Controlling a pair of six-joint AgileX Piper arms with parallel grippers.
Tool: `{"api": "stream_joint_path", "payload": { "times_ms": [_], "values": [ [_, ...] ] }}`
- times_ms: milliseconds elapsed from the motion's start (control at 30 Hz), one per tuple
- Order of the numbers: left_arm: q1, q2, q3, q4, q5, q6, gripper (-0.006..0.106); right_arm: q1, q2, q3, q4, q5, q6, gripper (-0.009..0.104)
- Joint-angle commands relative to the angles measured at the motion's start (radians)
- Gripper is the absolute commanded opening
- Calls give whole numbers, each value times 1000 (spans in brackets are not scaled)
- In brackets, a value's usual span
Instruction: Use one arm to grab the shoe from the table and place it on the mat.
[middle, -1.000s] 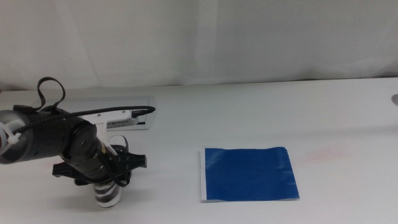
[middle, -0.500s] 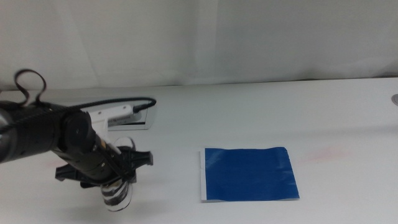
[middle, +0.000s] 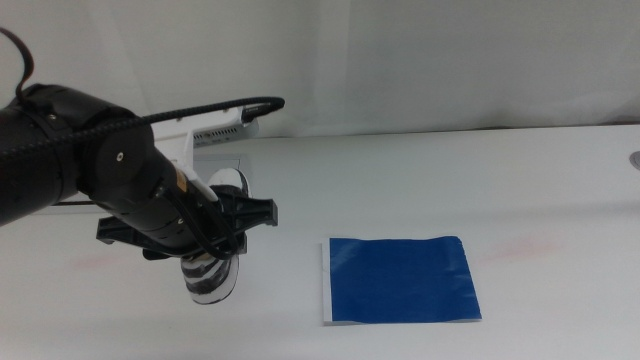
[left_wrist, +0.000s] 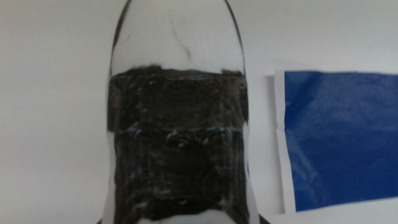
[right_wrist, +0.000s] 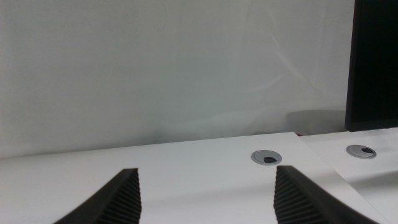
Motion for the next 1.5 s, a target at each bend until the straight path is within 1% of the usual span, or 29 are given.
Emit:
{"api": "stream_joint_path", "payload": {
  "times_ms": [0,100,167,400,433,500,567,633,700,767,833,900,1000,1133,1233,1367,1467],
  "values": [
    [-19,-8,-13,37,2,-87,-3,-4,-27,41,-7,1,-5,61],
    [-25,-8,-13,37,-3,-221,-3,-4,-27,41,-7,1,-5,61],
    [-25,-8,-13,24,-30,-275,-3,-4,-27,41,-7,1,-5,61],
    [-35,-8,-13,19,-55,-648,-3,-4,-27,41,-7,1,-5,61],
    [-46,-10,-13,29,-64,-709,-3,-4,-27,41,-7,1,-5,61],
    [-75,-10,-13,71,-80,-846,-3,-4,-27,41,-7,1,-5,61],
    [-119,-10,-15,127,-84,-1043,-3,-4,-27,41,-7,1,-5,61],
    [-173,-10,-19,217,-103,-1224,-3,-4,-27,41,-7,1,-5,61],
    [-223,7,-49,274,-86,-1365,-3,-4,-27,41,-7,1,-5,61],
    [-273,36,-94,317,-40,-1468,-3,-4,-27,41,-7,1,-5,61],
    [-327,90,-165,334,44,-1551,-3,-4,-27,41,-7,1,-5,61],
    [-367,146,-241,340,110,-1598,-3,-4,-27,41,-7,1,-5,61],
    [-411,240,-375,338,176,-1596,-3,-4,-27,41,-7,1,-5,61],
    [-437,356,-531,270,255,-1596,-3,-4,-27,41,-7,1,-5,61],
    [-443,431,-606,232,282,-1596,-3,-4,-27,41,-7,1,-5,61],
    [-443,505,-671,183,284,-1596,-3,-4,-27,41,-7,1,-5,61],
    [-443,554,-703,164,282,-1596,-3,-4,-27,41,-7,1,-5,61]
  ]
}}
